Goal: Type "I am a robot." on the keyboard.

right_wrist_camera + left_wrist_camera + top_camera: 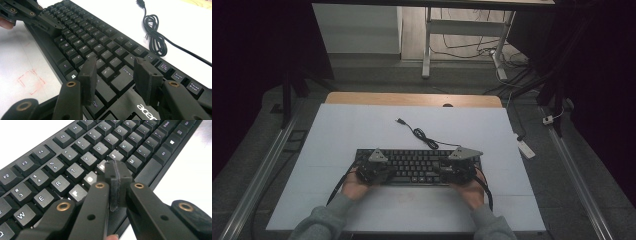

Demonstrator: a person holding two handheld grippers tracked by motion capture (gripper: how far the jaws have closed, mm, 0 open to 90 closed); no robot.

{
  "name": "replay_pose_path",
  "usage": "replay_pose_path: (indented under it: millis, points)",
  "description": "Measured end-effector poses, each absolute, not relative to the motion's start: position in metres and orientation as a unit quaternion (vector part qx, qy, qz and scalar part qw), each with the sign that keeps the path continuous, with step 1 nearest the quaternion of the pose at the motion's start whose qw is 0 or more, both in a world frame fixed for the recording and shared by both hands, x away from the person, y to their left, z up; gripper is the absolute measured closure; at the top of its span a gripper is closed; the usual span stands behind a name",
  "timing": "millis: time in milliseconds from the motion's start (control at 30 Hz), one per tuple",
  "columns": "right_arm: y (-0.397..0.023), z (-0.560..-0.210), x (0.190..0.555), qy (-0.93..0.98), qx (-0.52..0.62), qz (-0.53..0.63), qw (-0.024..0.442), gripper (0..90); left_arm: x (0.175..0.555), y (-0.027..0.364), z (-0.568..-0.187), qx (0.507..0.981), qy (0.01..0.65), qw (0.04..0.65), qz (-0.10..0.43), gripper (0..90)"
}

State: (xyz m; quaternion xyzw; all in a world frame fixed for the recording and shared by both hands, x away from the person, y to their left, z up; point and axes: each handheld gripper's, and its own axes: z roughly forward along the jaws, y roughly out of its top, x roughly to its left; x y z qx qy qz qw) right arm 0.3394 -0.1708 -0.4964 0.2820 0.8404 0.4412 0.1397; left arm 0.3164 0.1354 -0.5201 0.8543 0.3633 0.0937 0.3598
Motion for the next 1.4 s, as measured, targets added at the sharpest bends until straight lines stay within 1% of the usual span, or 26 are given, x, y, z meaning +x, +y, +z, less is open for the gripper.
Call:
replay_pose_path:
  millis: [200, 433, 500, 600, 767, 833, 867, 1067, 1200, 1400]
  points:
    - [-0.171, -0.496, 0.339, 0.841, 0.282, 0.441, 0.140, 53.9, 0.316, 0.134, -0.522, 0.856, 0.366, 0.353, 0.092, 89.1]
    - [-0.171, -0.496, 0.339, 0.841, 0.283, 0.440, 0.140, 53.8, 0.315, 0.136, -0.520, 0.852, 0.364, 0.364, 0.098, 88.6]
    - [-0.171, -0.496, 0.339, 0.841, 0.282, 0.440, 0.140, 53.8, 0.313, 0.140, -0.516, 0.846, 0.364, 0.377, 0.102, 84.2]
    - [-0.172, -0.495, 0.339, 0.841, 0.283, 0.440, 0.141, 53.8, 0.312, 0.147, -0.508, 0.835, 0.368, 0.395, 0.108, 75.0]
    - [-0.172, -0.496, 0.339, 0.841, 0.283, 0.438, 0.141, 53.8, 0.311, 0.159, -0.501, 0.823, 0.381, 0.402, 0.124, 52.0]
    - [-0.172, -0.495, 0.339, 0.841, 0.283, 0.438, 0.141, 53.7, 0.311, 0.164, -0.500, 0.820, 0.388, 0.402, 0.126, 45.0]
    - [-0.172, -0.496, 0.339, 0.841, 0.284, 0.440, 0.141, 53.7, 0.312, 0.166, -0.500, 0.817, 0.393, 0.402, 0.128, 42.9]
    - [-0.172, -0.496, 0.339, 0.840, 0.284, 0.440, 0.141, 53.5, 0.314, 0.178, -0.499, 0.810, 0.412, 0.401, 0.118, 32.9]
    - [-0.173, -0.496, 0.339, 0.840, 0.284, 0.440, 0.141, 53.4, 0.315, 0.183, -0.497, 0.807, 0.415, 0.402, 0.118, 30.5]
    - [-0.172, -0.497, 0.339, 0.841, 0.283, 0.439, 0.142, 53.3, 0.315, 0.186, -0.497, 0.807, 0.416, 0.403, 0.118, 29.5]
